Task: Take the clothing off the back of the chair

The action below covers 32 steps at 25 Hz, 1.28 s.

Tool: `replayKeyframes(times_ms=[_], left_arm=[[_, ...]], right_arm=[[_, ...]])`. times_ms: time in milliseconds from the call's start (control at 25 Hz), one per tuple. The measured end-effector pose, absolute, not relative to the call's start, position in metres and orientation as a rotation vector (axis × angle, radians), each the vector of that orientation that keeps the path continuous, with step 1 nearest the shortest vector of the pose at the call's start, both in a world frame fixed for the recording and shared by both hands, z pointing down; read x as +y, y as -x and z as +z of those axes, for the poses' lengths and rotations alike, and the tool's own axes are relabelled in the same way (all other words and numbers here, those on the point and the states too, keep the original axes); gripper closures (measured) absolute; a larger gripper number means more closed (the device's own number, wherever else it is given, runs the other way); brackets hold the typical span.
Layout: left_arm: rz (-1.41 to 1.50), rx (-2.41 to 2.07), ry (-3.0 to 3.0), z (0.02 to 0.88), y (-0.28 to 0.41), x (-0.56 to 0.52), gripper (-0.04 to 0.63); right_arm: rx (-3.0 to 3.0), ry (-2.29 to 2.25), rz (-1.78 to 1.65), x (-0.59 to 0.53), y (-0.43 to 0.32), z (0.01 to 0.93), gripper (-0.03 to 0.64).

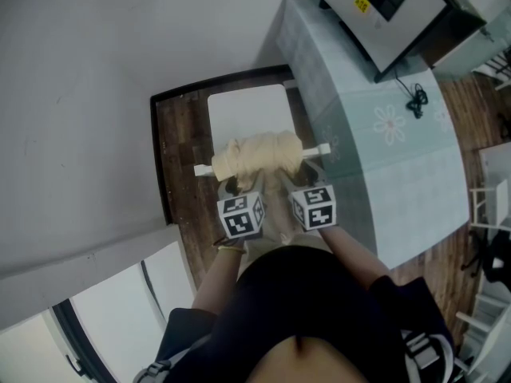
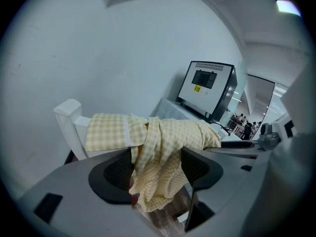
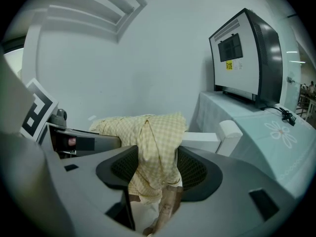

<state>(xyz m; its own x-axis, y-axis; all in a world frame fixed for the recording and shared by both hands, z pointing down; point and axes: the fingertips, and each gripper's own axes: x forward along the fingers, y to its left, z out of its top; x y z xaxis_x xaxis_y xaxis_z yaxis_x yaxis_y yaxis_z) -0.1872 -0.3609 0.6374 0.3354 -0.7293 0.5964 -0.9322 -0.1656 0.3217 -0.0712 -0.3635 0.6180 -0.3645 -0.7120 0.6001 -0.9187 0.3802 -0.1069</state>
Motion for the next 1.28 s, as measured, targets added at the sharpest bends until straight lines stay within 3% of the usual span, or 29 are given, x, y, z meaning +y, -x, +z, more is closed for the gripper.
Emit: replayKeyframes(times_ms=[320,440,920,1280], left_arm=[[0.378,-1.414,-1.945,0.638,0.186,-0.361,0.299],[0.361,-1.384,-1.951,0.636,0.180,-0.361,0.360],[0.376,-1.350,-1.980,0.632,0.172,-0.361,0.478],[0.401,-1.368,-2.006,0.626,0.171,-0.357,0.515]], right_arm=[[-2.200,-1.372,0.602,-0.364,0.076,0.616,0.377],[-2.206,-1.362,0.578,-0.365,0.079,0.616,0.416],[-2.211,-1.309,0.569,-0.362,0.083,0.615,0.492],[-2.235,-1.304,0.567,-0.356,0.086,0.608,0.509]])
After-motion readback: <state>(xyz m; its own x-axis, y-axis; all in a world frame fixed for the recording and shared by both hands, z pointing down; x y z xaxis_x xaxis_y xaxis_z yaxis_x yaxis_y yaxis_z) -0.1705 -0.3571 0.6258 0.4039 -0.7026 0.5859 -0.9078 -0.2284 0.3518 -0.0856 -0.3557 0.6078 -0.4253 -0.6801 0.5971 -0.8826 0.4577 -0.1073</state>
